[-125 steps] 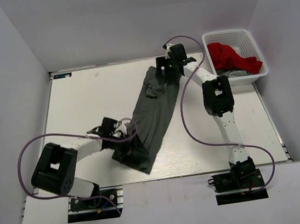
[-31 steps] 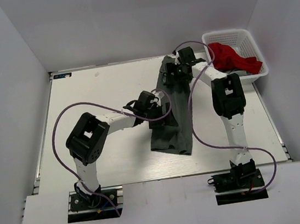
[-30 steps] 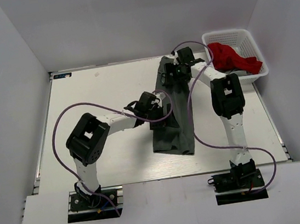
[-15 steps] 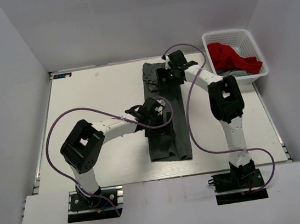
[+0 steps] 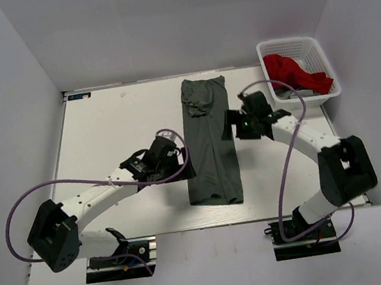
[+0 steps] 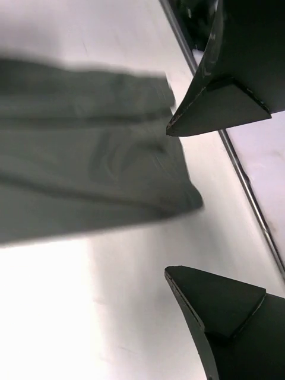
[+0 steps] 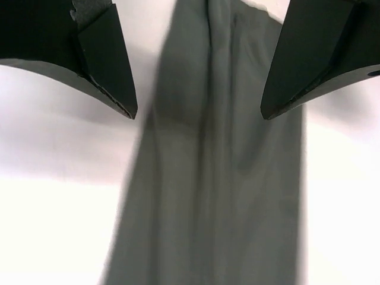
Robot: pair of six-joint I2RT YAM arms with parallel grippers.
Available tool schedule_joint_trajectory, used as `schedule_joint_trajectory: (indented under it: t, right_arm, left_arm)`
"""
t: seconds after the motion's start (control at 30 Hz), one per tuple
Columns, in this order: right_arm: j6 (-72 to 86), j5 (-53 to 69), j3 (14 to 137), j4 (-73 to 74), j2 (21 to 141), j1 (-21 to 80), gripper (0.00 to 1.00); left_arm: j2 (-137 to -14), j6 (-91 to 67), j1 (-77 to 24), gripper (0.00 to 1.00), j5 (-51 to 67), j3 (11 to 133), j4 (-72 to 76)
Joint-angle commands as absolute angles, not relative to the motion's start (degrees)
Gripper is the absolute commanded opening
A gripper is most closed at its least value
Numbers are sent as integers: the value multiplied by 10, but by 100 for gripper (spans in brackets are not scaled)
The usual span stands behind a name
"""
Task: Fold and stack the t-shirts
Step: Rotate the tshirt 85 degrees, then grab the bottom of the folded rectangular tshirt with both arms
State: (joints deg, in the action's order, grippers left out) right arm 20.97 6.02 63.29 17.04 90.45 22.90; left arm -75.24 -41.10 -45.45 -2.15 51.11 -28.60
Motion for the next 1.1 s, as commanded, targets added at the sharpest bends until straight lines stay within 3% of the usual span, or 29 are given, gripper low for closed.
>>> schedule_joint_trajectory:
  t: [0.0,0.17,0.3,0.47,0.8,1.07]
  right_arm:
    - [298,31,532,164,824,227,90]
    - [240,205,439,140,725,257,90]
    - [224,218,396,144,690,286,90]
    - [216,233,382,132,729,331,90]
    - [229,200,397,142,808,387,90]
    - [250,274,424,122,819,448,90]
  left_arm:
    - [-735,-439,-454,100,-9,452,-290]
    - [-715,-458,-454,100,-4,409,-306]
    - [-658,-478,-454,100,-10,361,-292]
    - [-623,-500,-454,100,-21,337,-292]
    - [-650,-505,-454,100,-32,342,-304]
    - [-650,-505,-454,100,-37,342,-304]
